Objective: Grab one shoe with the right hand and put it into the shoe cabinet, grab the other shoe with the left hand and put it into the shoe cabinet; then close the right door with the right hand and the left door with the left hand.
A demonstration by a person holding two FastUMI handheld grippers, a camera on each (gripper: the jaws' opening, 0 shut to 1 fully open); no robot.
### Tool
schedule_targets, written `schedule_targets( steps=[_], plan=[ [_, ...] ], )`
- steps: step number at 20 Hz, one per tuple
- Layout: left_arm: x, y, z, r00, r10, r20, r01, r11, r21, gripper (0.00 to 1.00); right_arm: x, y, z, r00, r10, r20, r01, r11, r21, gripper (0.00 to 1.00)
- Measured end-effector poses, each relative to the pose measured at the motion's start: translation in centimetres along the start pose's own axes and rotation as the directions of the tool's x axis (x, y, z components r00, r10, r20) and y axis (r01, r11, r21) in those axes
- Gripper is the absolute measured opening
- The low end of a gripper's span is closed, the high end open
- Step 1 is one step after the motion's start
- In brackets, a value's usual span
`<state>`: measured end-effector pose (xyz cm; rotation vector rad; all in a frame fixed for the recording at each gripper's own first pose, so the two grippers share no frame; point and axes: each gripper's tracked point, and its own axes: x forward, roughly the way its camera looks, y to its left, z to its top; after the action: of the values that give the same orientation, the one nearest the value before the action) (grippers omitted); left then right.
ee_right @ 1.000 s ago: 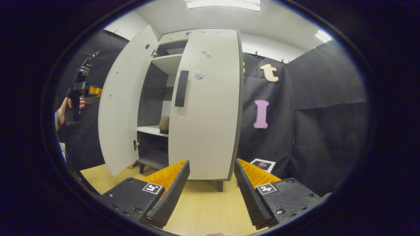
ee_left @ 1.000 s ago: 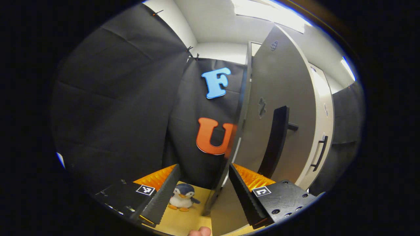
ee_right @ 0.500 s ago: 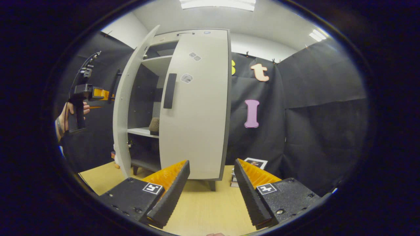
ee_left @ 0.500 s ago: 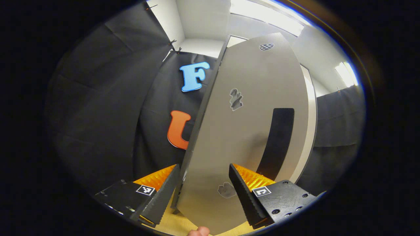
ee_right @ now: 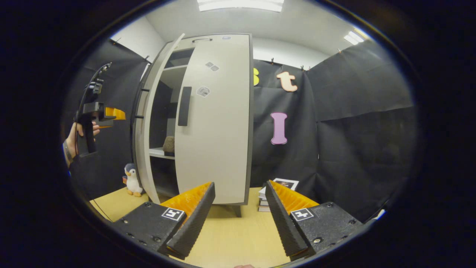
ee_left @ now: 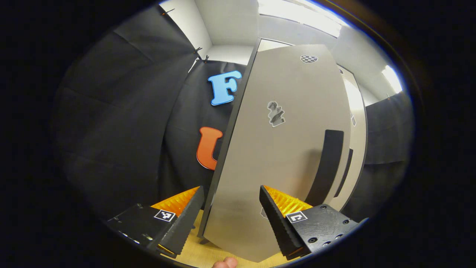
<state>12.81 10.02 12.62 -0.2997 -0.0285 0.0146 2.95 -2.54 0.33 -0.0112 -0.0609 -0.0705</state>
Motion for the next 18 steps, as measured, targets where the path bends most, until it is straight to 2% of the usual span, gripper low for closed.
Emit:
schedule_targets(
  steps=[5,11,16,18],
  plan=[
    [-6.1,-1.8,-0.5,1.000,-0.014,0.023,0.013,0.998,0.057,0.92,0.5,1.4,-0.7,0.999,0.037,-0.031,-0.036,0.999,0.023,0.90],
    [-10.6,-5.1,-5.4,1.000,0.002,0.014,-0.004,0.995,0.103,0.93,0.6,2.9,-1.8,0.996,0.074,-0.058,-0.072,0.997,0.022,0.90],
    [-13.7,-7.1,-8.5,0.999,0.024,0.042,-0.032,0.980,0.196,0.93,0.1,3.3,-2.6,0.993,0.085,-0.079,-0.082,0.996,0.033,0.90],
    [-14.8,-8.3,-9.8,0.999,0.006,0.035,-0.014,0.974,0.226,0.92,-0.1,3.0,-2.7,0.994,0.079,-0.079,-0.077,0.997,0.033,0.90]
  ],
)
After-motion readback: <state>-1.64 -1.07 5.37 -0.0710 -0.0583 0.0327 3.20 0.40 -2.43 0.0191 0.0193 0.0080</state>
